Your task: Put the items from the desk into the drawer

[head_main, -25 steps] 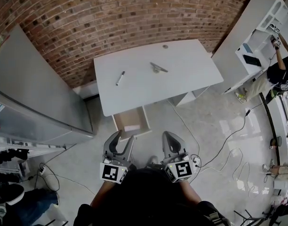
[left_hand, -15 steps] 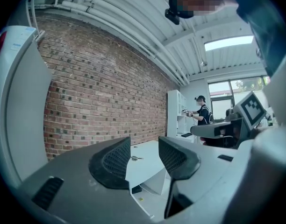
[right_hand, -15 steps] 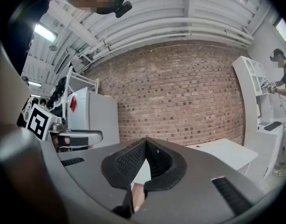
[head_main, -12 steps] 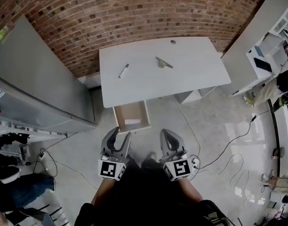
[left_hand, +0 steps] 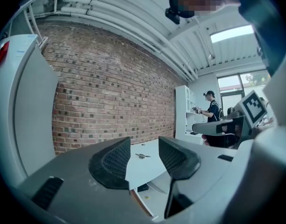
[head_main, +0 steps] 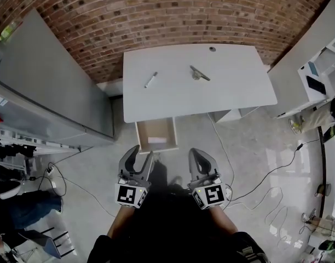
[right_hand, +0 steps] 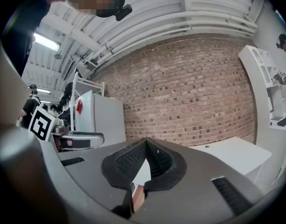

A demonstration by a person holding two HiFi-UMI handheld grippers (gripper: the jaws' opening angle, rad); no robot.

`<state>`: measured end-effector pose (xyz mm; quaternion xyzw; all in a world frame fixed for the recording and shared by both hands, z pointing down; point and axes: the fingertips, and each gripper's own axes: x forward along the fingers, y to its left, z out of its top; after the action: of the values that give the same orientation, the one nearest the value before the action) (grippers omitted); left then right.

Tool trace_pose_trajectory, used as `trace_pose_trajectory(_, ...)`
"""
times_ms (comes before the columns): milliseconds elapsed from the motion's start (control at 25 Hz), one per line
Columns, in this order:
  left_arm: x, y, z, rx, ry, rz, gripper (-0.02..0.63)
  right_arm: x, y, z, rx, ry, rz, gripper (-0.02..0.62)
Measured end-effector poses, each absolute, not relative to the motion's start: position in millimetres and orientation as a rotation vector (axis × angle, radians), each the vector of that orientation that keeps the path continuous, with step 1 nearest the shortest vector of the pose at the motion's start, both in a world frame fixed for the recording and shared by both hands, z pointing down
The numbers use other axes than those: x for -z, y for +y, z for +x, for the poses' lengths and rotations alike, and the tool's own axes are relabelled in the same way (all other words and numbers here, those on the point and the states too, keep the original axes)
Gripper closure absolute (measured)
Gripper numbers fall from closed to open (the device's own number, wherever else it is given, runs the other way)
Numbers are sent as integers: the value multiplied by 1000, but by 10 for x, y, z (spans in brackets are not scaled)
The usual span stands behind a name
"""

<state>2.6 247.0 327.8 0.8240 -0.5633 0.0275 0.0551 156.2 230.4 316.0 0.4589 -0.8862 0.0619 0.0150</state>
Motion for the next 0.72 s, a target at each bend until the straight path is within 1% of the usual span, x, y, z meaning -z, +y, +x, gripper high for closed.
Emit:
trace_pose_trajectory(360,-3403,1903,-120,-84,-1680,2499,436,-3182,1826,1455,-188,-2735,1448,598)
trace_pose_trajectory(720,-3458,1222,-458,-101,-1629,2493,433,-3145,1218,1097,-160,-2715,1446,598)
